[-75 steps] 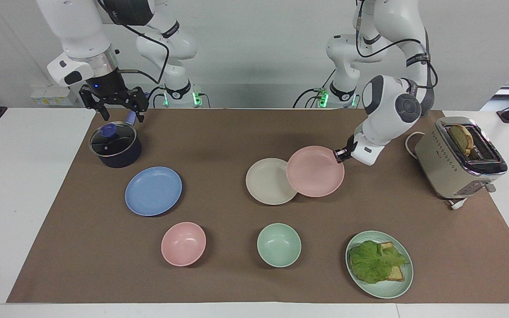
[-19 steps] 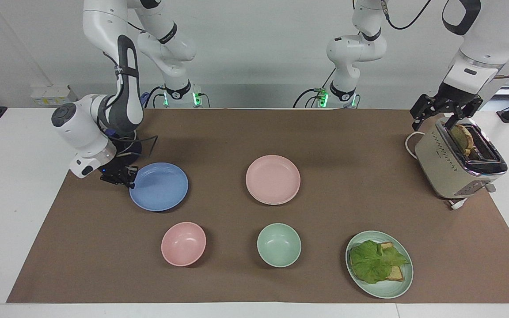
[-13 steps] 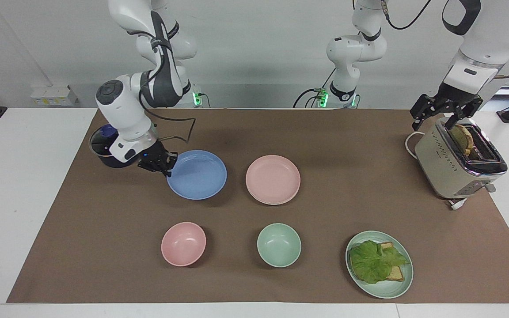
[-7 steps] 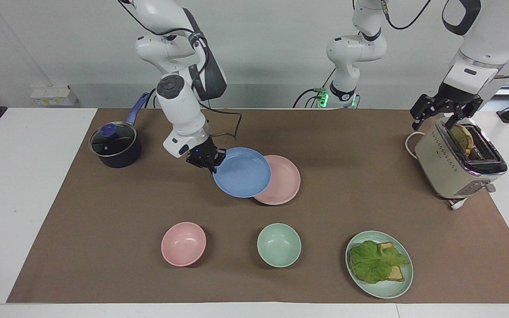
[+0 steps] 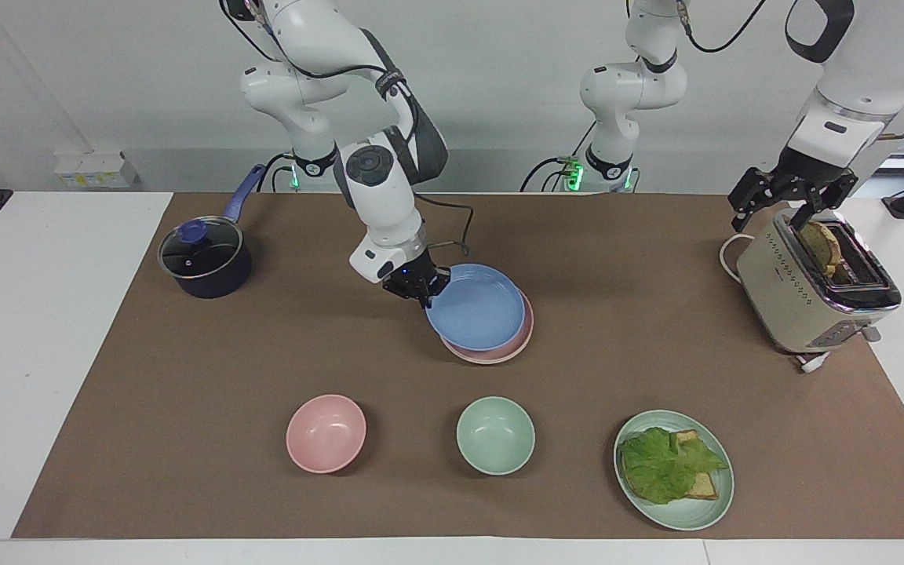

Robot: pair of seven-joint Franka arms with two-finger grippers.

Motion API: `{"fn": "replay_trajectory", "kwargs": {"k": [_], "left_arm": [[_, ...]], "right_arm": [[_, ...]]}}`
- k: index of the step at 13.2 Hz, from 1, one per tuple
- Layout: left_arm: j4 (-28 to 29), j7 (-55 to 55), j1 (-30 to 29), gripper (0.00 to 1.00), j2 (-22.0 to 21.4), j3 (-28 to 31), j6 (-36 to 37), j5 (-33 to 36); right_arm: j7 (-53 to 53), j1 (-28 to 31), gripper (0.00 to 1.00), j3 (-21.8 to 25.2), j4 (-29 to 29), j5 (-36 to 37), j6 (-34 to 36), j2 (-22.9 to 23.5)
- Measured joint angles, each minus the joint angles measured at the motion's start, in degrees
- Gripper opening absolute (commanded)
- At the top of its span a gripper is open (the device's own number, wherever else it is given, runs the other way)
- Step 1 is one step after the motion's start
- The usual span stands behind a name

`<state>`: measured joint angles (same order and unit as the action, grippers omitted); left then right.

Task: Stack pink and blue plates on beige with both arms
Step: 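Carry the blue plate with the right gripper onto the pink plate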

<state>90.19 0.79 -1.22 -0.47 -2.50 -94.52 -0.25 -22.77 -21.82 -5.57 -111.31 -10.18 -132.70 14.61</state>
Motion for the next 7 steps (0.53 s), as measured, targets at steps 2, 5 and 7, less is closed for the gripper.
{"fn": "replay_trajectory", "kwargs": {"k": [2,5,7], "left_arm": [[0.0,0.0,0.0,1.00,0.0,0.0,0.0,0.0],[0.0,0.0,0.0,1.00,0.0,0.0,0.0,0.0],[0.0,0.0,0.0,1.00,0.0,0.0,0.0,0.0]], "right_arm": [[-0.9,-0.6,0.00,0.0,1.6,0.0,-0.2,1.7],[-1.0,-0.8,0.00,0.0,2.0,0.0,-0.2,2.5],[-1.0,-0.8,0.00,0.0,2.0,0.0,-0.2,3.1]]}}
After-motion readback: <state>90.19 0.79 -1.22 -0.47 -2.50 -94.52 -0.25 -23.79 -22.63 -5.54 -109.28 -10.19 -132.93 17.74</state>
